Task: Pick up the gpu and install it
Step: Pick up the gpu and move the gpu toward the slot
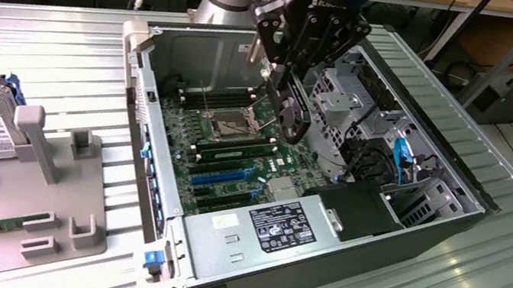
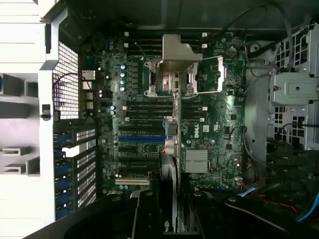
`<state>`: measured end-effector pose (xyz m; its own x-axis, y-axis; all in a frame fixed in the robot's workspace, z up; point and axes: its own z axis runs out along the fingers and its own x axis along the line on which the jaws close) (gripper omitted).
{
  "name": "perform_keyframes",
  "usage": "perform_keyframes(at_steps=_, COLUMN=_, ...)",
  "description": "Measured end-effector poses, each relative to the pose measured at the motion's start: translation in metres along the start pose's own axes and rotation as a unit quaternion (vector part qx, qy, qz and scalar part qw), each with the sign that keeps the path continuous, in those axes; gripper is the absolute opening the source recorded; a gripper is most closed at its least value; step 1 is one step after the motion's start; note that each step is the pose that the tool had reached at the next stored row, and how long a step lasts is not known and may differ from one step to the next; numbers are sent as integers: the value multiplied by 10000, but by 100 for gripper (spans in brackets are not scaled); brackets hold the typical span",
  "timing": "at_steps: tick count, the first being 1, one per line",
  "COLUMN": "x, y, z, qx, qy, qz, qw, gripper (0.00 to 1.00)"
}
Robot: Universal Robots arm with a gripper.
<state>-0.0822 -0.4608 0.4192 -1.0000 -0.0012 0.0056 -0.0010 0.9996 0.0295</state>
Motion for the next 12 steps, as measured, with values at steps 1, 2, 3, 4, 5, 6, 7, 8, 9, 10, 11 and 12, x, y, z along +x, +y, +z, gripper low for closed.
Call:
perform_keyframes(at_steps=1, x=-11, y=9, z=18, qx=0, qy=0, qz=0, qw=10000, gripper=26)
perform_keyframes(at_steps=2, x=-31, y=27, z=54, qx=0, qy=1, qz=0, qw=10000, gripper=26)
perform_keyframes(at_steps=3, x=-59, y=38, z=79, qx=0, qy=1, qz=0, qw=10000, gripper=26)
perform_keyframes(at_steps=4, x=-90, y=44, z=98, qx=0, qy=2, qz=0, qw=10000, gripper=26)
perform_keyframes(at_steps=5, x=-144, y=54, z=133, qx=1, qy=4, qz=0, qw=10000, gripper=26)
perform_keyframes(at_steps=6, x=-170, y=55, z=161, qx=-1, qy=7, qz=0, qw=10000, gripper=26)
perform_keyframes(at_steps=7, x=-183, y=55, z=173, qx=-1, qy=13, qz=0, qw=10000, gripper=26)
perform_keyframes(at_steps=8, x=-185, y=55, z=172, qx=0, qy=17, qz=0, qw=10000, gripper=26)
perform_keyframes(at_steps=9, x=-185, y=55, z=172, qx=1, qy=17, qz=0, qw=10000, gripper=26)
perform_keyframes(at_steps=10, x=-185, y=55, z=172, qx=0, qy=17, qz=0, qw=10000, gripper=26)
perform_keyframes(at_steps=11, x=-185, y=55, z=172, qx=0, qy=17, qz=0, qw=10000, gripper=26)
perform_keyframes(at_steps=12, x=-185, y=55, z=172, qx=0, qy=17, qz=0, qw=10000, gripper=26)
